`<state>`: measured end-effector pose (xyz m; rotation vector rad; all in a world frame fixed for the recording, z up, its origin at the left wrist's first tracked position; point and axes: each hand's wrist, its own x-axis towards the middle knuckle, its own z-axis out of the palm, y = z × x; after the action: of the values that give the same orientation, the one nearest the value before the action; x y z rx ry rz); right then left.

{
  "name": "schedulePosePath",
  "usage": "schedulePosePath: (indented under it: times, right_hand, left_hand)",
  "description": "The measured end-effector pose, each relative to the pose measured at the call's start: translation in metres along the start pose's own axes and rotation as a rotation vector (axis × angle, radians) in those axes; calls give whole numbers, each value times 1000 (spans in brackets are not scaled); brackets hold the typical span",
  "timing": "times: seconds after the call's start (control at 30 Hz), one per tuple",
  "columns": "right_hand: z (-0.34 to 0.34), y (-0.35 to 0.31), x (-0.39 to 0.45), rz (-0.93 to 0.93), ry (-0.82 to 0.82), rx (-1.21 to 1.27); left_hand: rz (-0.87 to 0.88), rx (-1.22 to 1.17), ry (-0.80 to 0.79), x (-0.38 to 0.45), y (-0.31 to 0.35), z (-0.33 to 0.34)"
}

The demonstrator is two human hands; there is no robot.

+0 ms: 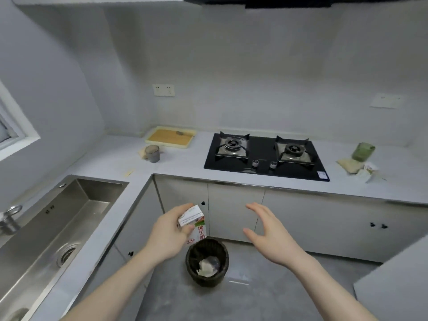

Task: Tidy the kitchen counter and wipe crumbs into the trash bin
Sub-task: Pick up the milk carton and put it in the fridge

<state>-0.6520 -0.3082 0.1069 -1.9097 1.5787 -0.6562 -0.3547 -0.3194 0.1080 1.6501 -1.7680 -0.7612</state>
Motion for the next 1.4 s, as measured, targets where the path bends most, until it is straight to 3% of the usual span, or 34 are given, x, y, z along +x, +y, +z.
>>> schedulePosePath:
  times: [0.7, 0.97, 1.4]
  right_hand:
    - [-182, 197, 73, 324, 312, -61]
    - [-249, 283, 69, 444, 398, -60]
    - [-361, 438, 81, 482, 281, -11]
  left_hand:
    - [297, -5, -356, 279, 153, 213]
    - [389, -3, -464, 338, 229, 310]
    - [315, 88, -456, 375, 322, 478]
